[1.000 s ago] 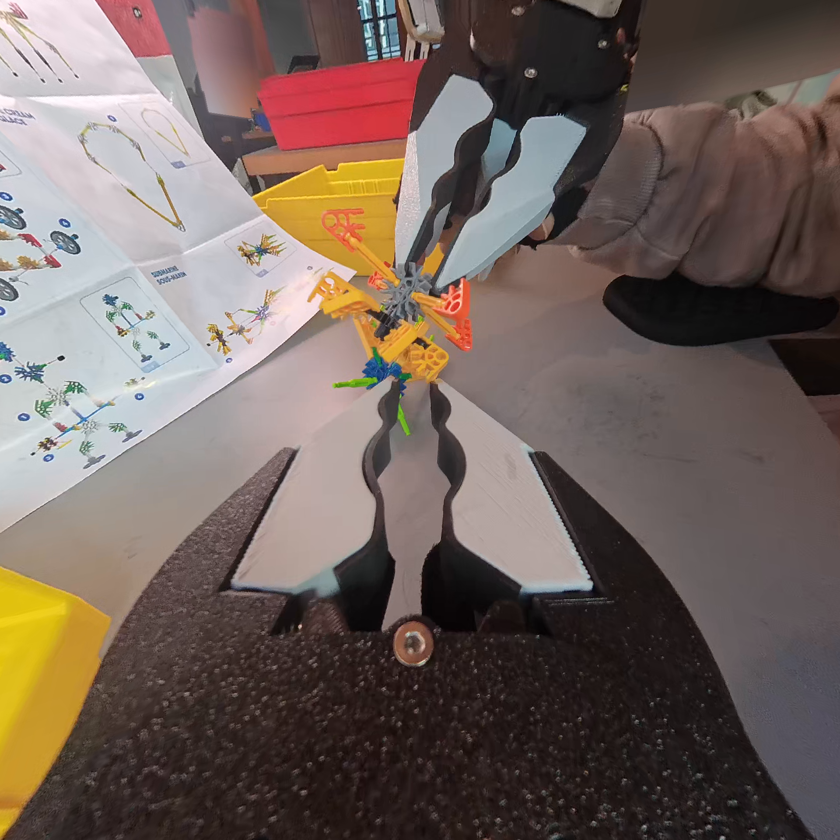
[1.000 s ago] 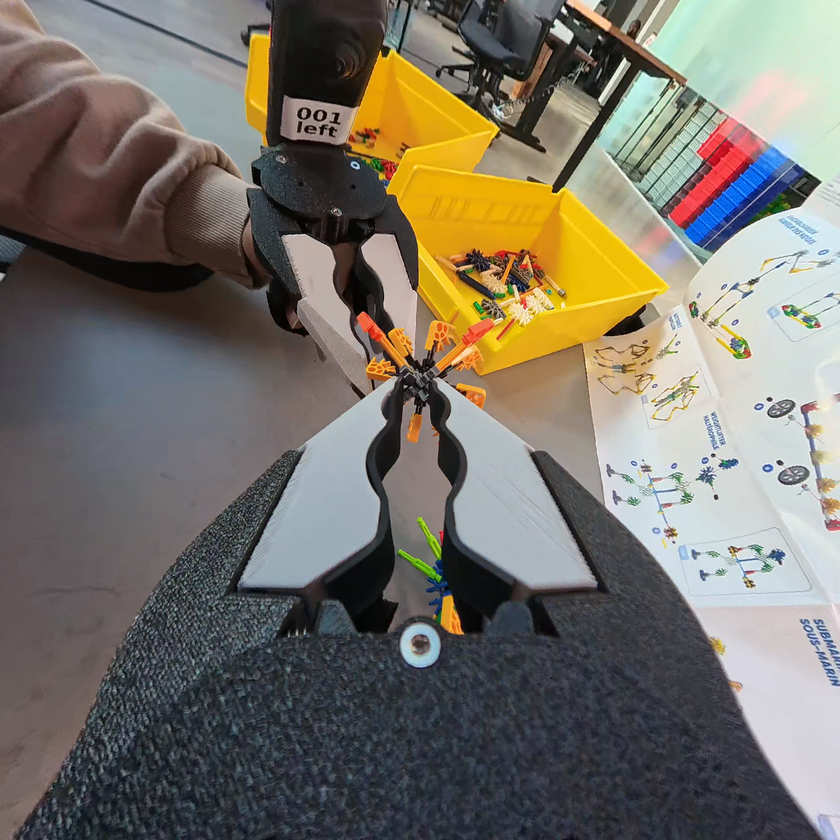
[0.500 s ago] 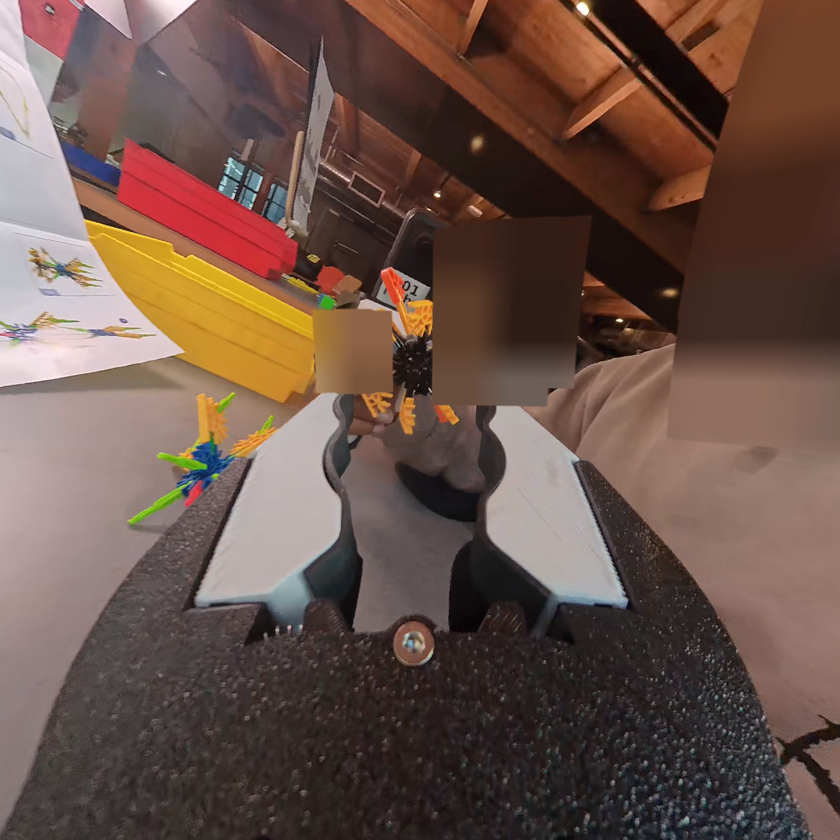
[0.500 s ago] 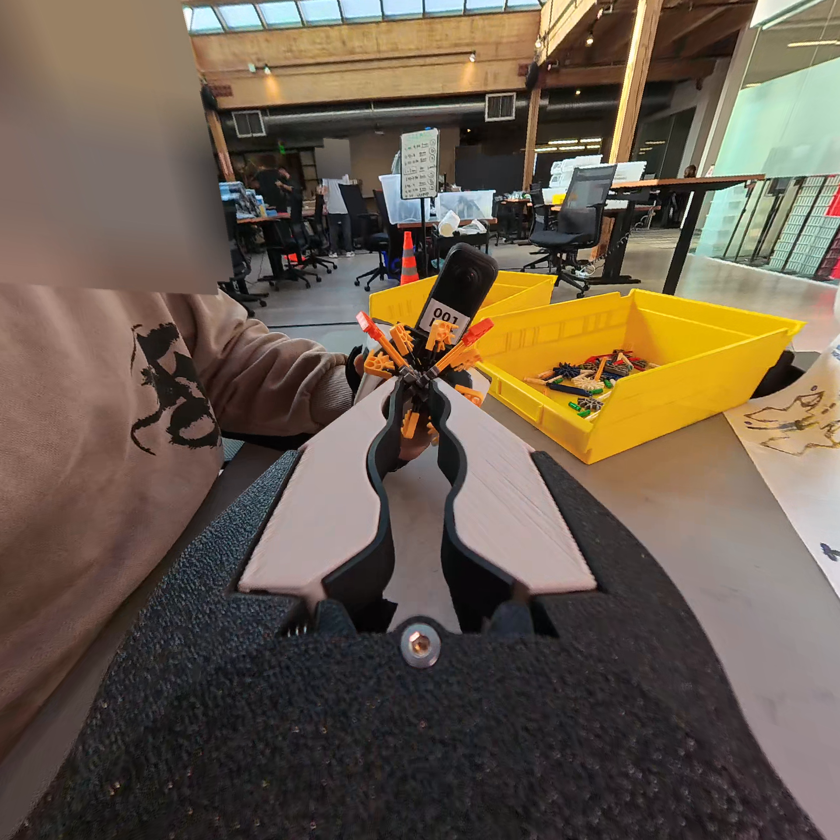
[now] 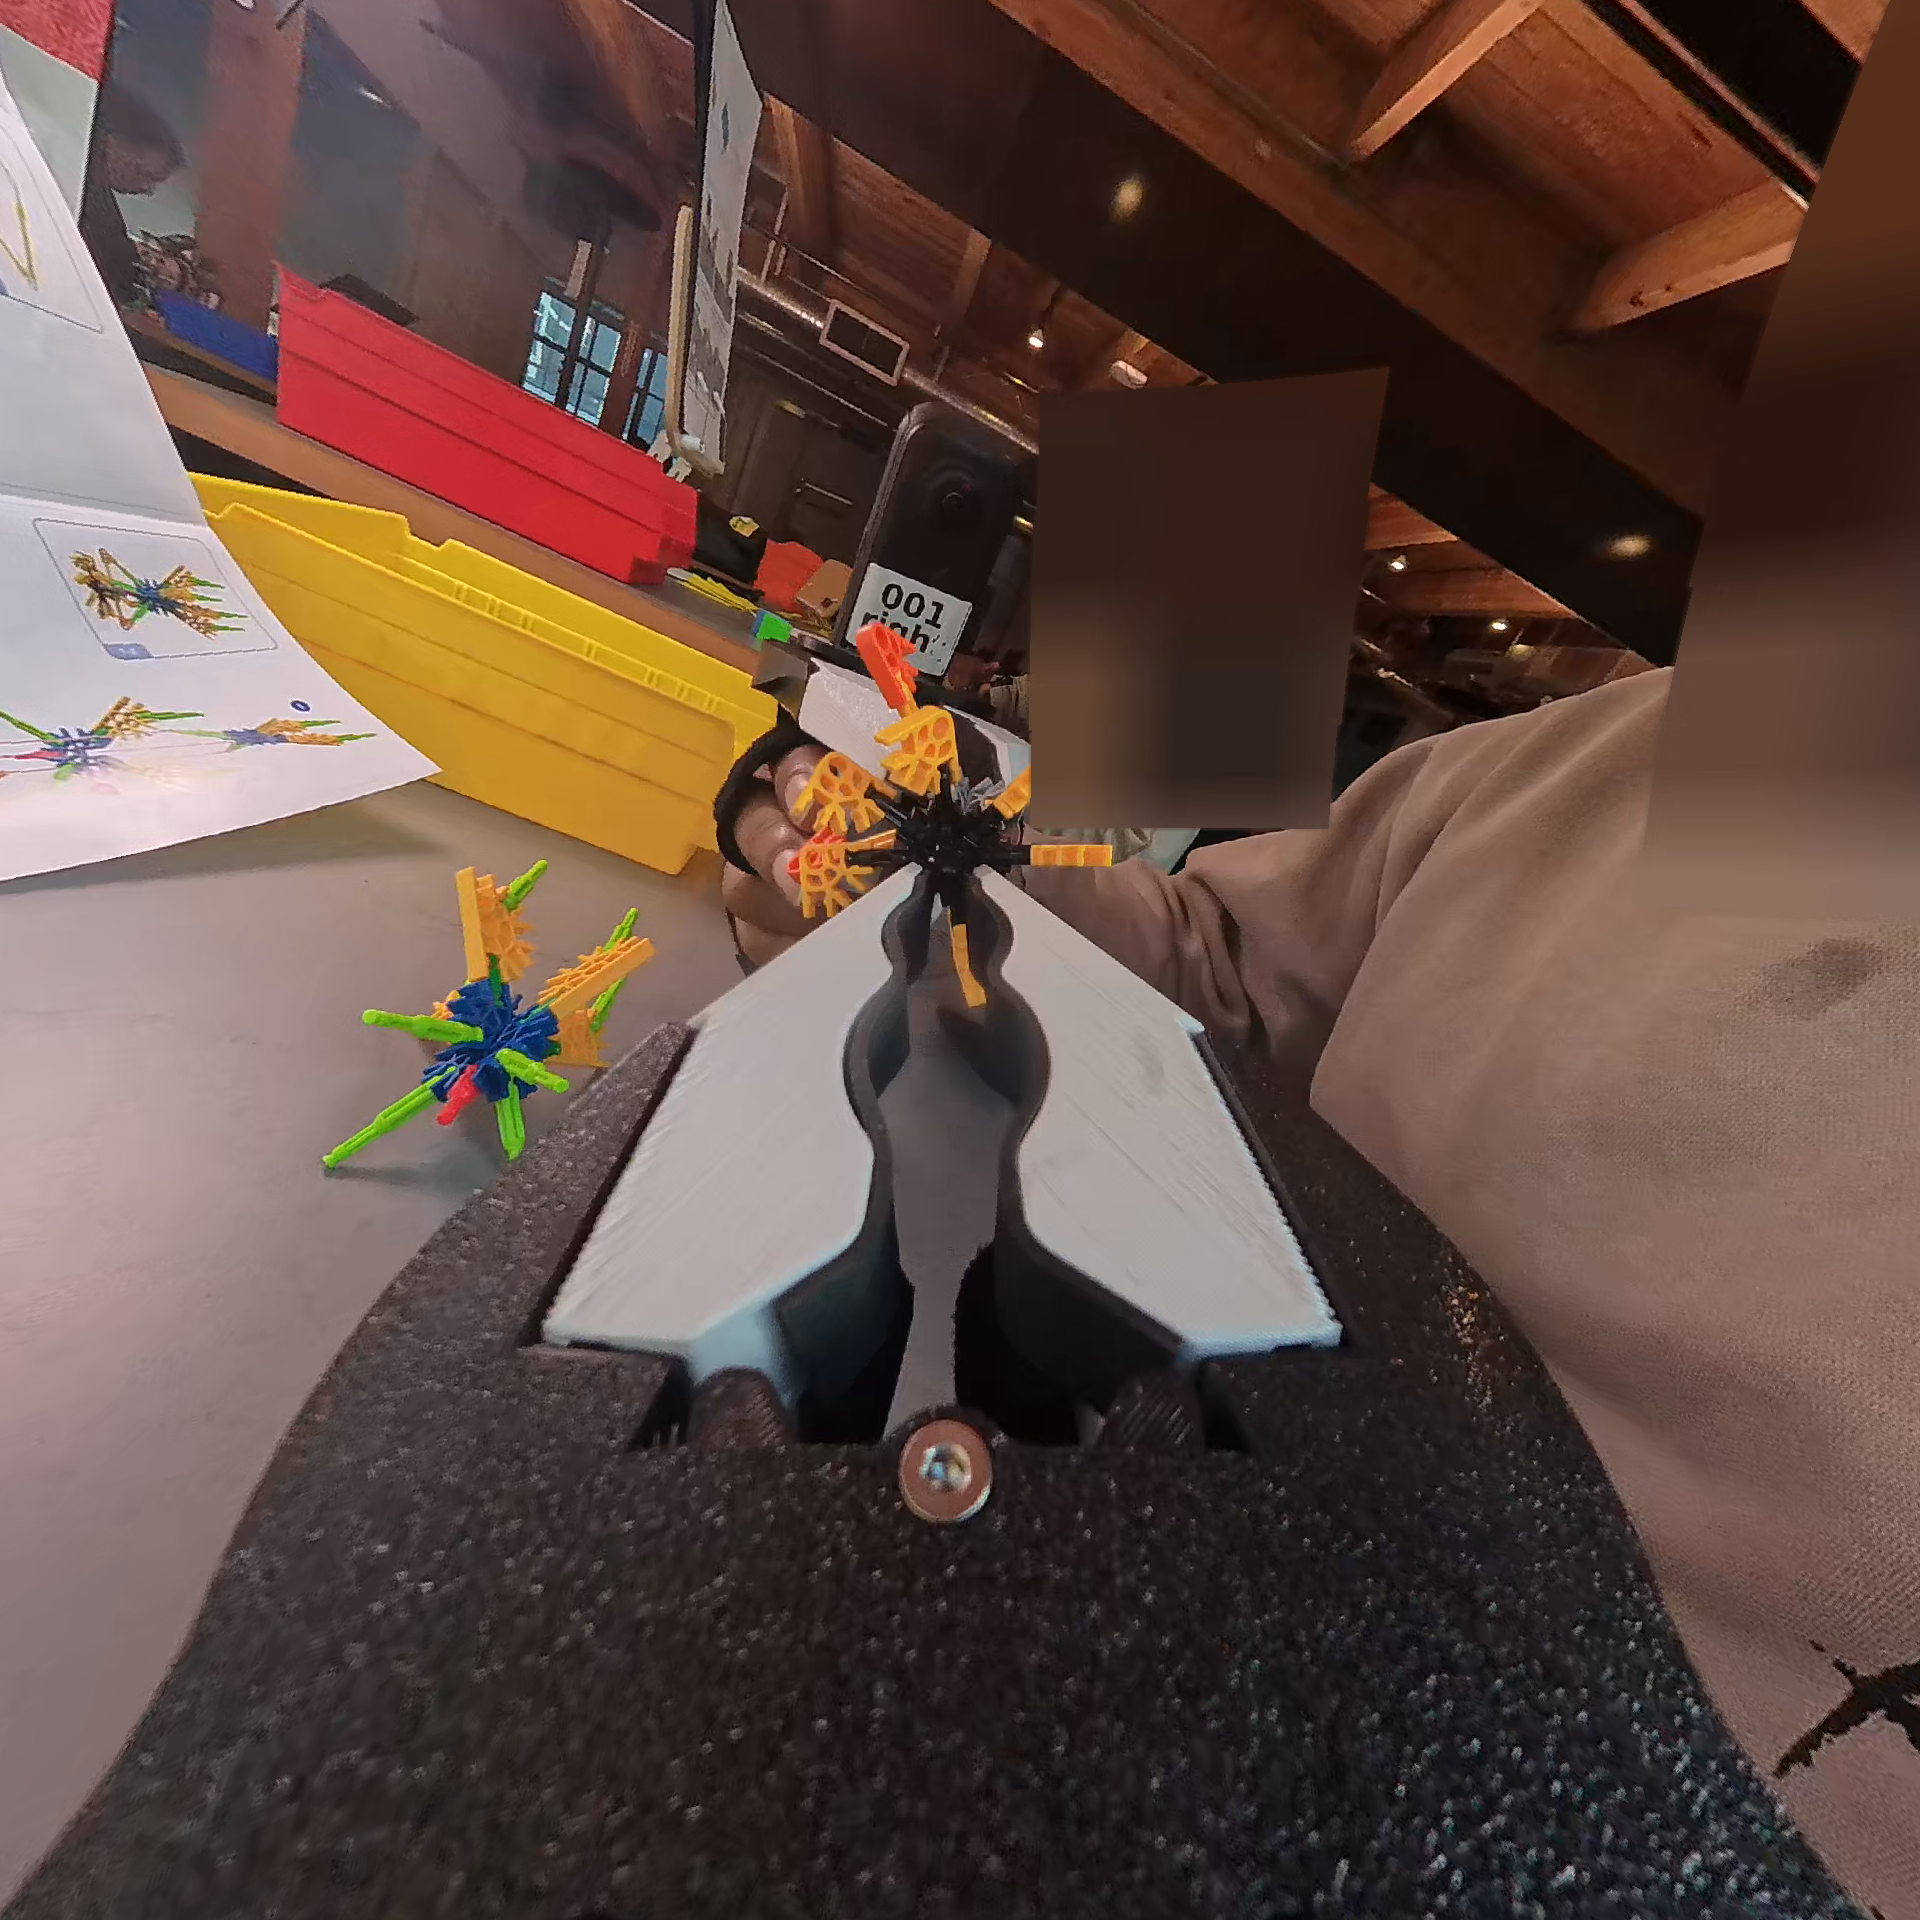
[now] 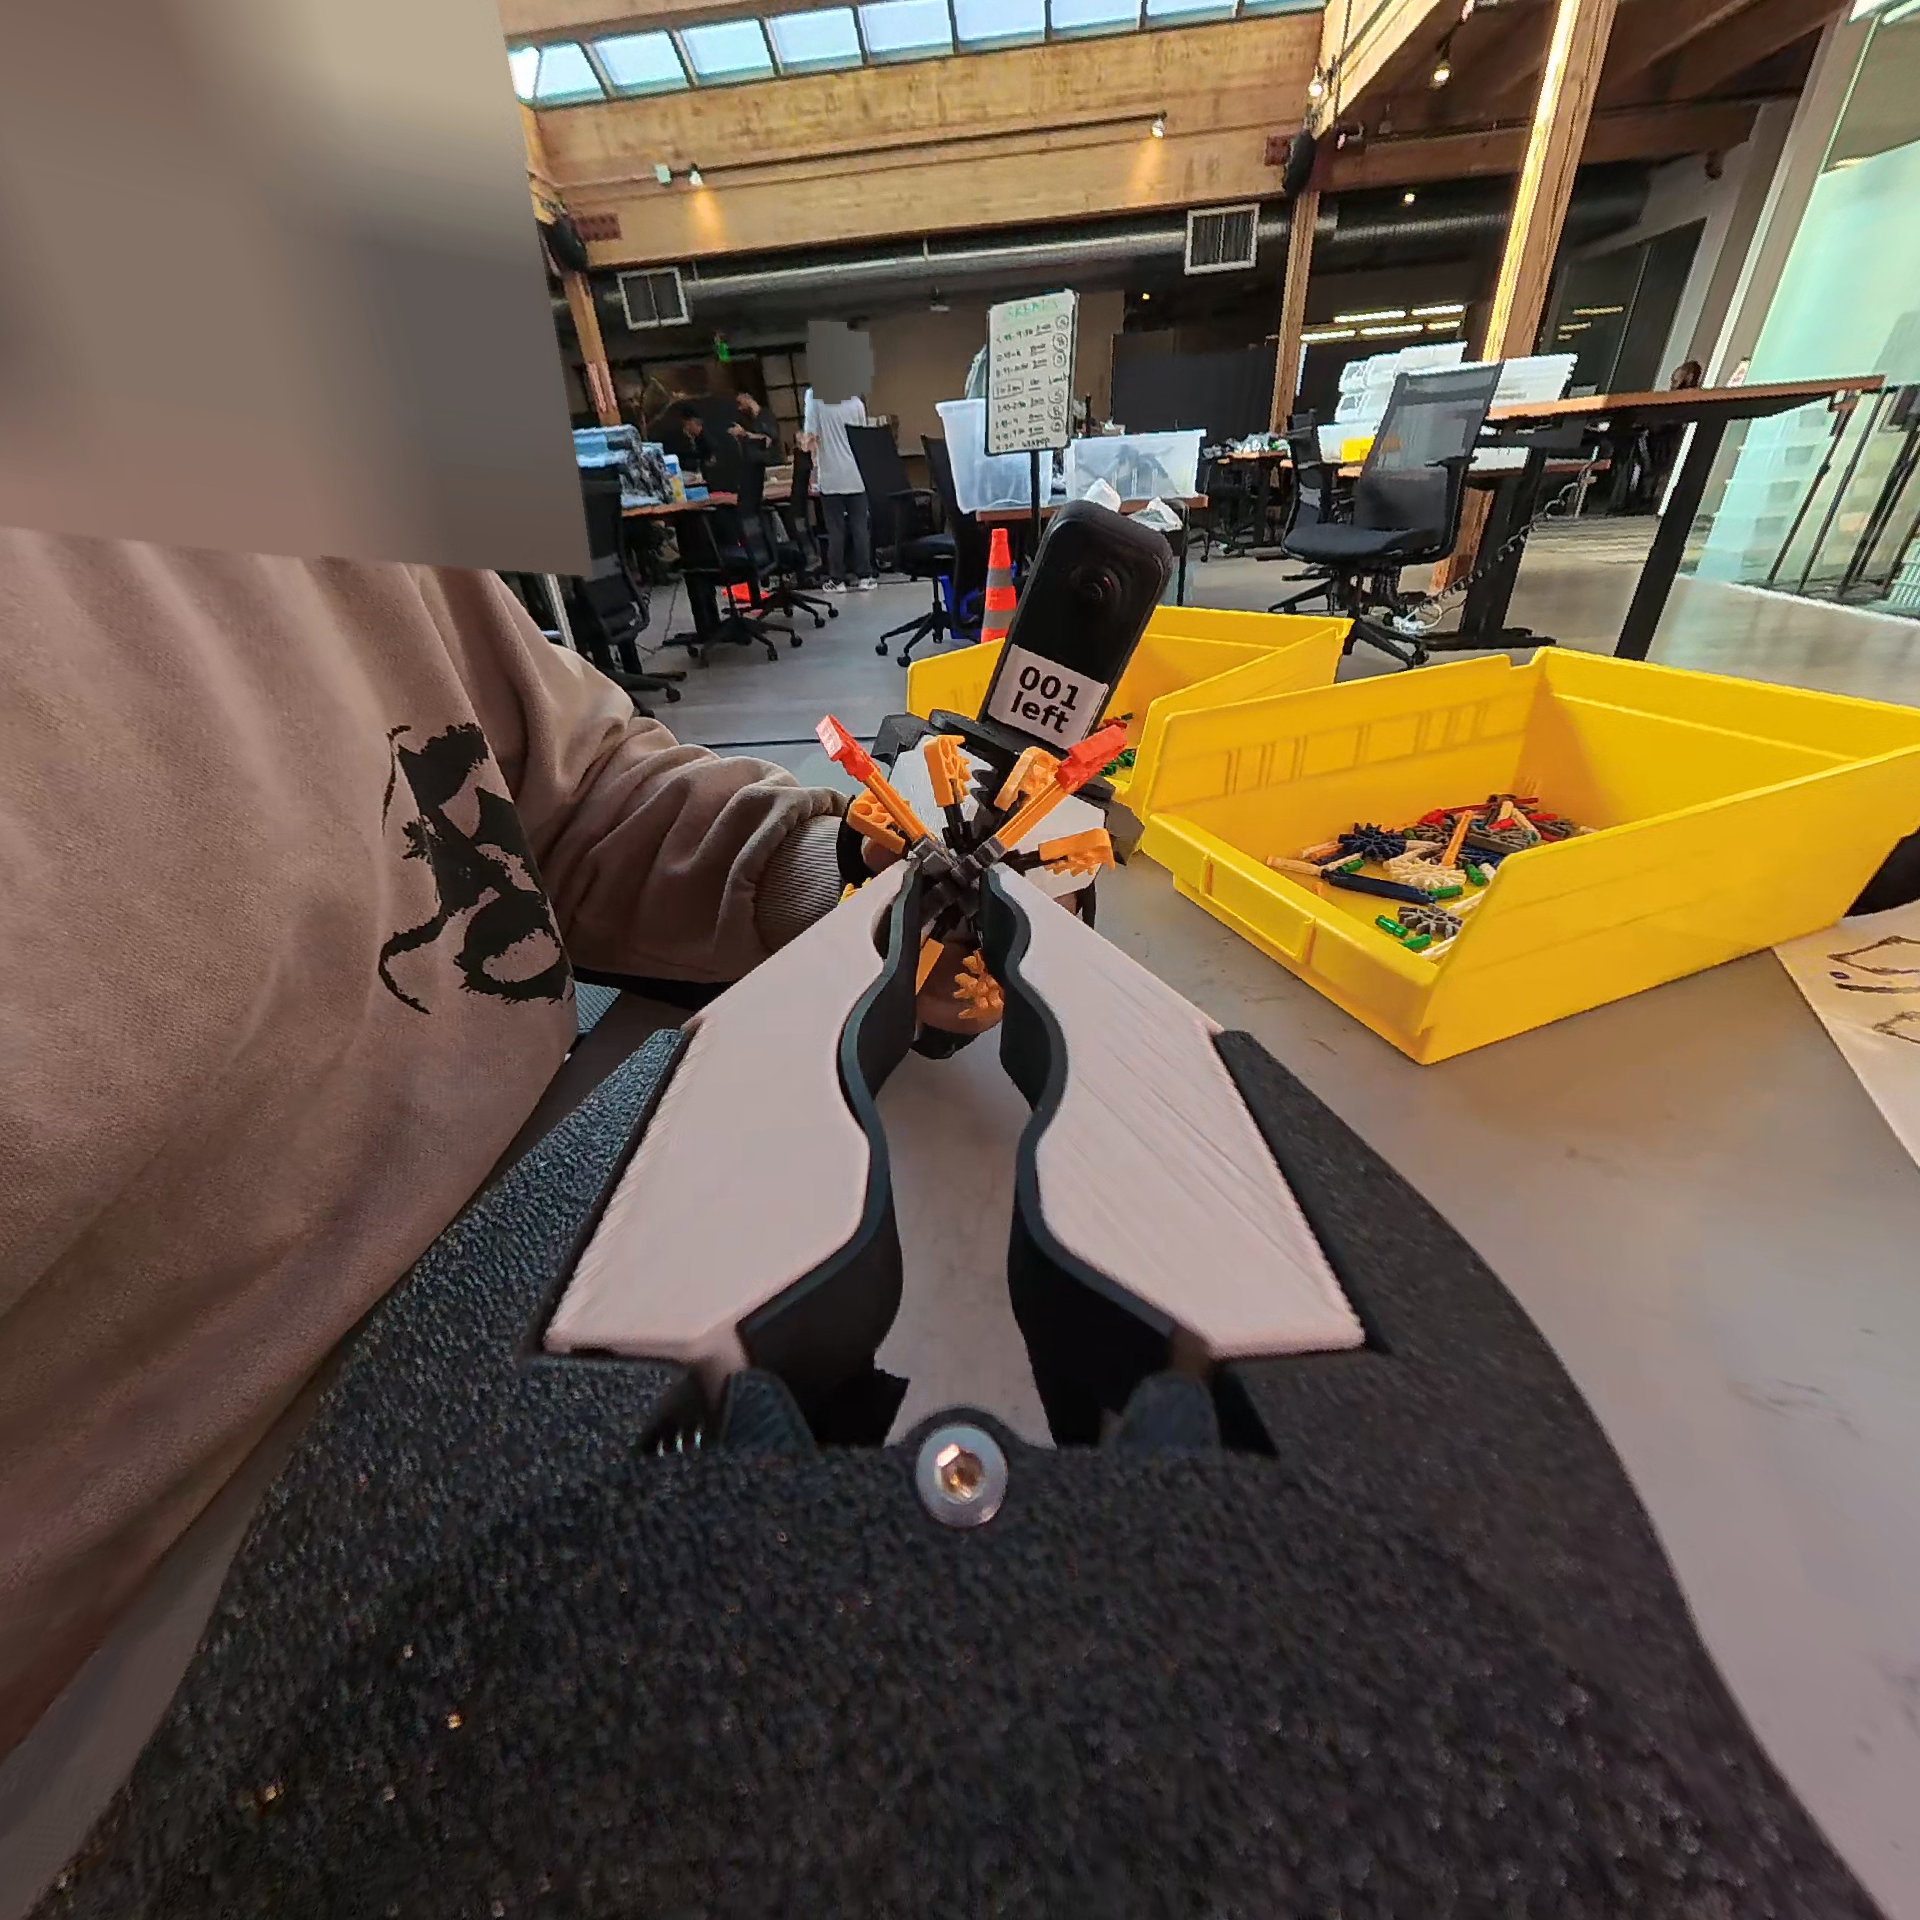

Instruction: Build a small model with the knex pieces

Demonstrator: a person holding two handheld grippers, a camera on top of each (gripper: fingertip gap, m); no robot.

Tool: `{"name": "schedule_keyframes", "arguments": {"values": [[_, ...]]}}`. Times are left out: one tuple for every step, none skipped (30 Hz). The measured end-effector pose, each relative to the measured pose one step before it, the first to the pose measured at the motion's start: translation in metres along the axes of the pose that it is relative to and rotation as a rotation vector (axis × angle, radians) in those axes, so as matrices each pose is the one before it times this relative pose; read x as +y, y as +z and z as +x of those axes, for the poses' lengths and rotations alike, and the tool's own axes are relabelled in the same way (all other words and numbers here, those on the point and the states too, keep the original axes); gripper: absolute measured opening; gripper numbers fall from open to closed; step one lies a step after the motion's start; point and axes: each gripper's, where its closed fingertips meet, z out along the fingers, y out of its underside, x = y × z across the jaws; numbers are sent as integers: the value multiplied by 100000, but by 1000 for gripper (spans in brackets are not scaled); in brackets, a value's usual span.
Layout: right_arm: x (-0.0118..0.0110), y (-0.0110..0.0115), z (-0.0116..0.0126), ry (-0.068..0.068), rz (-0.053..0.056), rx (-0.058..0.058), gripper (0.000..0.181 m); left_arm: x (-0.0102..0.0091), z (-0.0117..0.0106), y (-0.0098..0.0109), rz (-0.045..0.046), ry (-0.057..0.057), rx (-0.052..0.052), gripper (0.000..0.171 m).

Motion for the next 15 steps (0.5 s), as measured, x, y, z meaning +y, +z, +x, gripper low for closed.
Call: {"name": "schedule_keyframes", "arguments": {"values": [[5, -25, -46, 325, 11, -397, 8, -43, 33, 10, 398, -110, 100, 6], [61, -8, -10, 101, -298, -156, 8, 14, 0, 10, 228, -342, 133, 6], [54, -13, -18, -84, -239, -116, 8, 54, -37, 4, 5, -278, -21, 7], [66, -15, -8, -10, -329, -100, 8, 31, -73, 7, 93, -374, -182, 8], [88, -30, 9, 198, -426, -11, 9, 18, -50, 4, 251, -464, -80, 9], [58, -28, 6, 121, -204, 57, 8, 74, -23, 32, -181, -197, 13, 9], [47, -27, -48, 256, -130, -331, 8, 92, 13, 43, -297, 231, 38, 9], [33, -35, -33, 605, -194, -259, 8, 34, 26, 30, 21, 355, -83, 9], [32, -21, -29, 337, -234, -105, 8, 27, 46, 16, 38, 175, 156, 9], [37, -14, -61, -34, -309, -157, 8, 34, 102, 24, -100, 0, 547, 8], [64, -6, 6, -7, -585, 250, 8, 29, 46, -8, -111, 184, 221, 5], [138, -3, 51, -231, -1039, 491, 8, 40, -65, -23, -125, 374, -501, 5], [206, -5, 70, -255, -1324, 534, 8, 90, -82, -33, -562, 296, -423, 5], [216, 7, 24, -258, -1400, 306, 8, 138, -79, -40, -1010, 58, -215, 5], [204, 21, 29, -434, -1318, 387, 8, 126, -98, -47, -887, -137, -236, 4]]}}
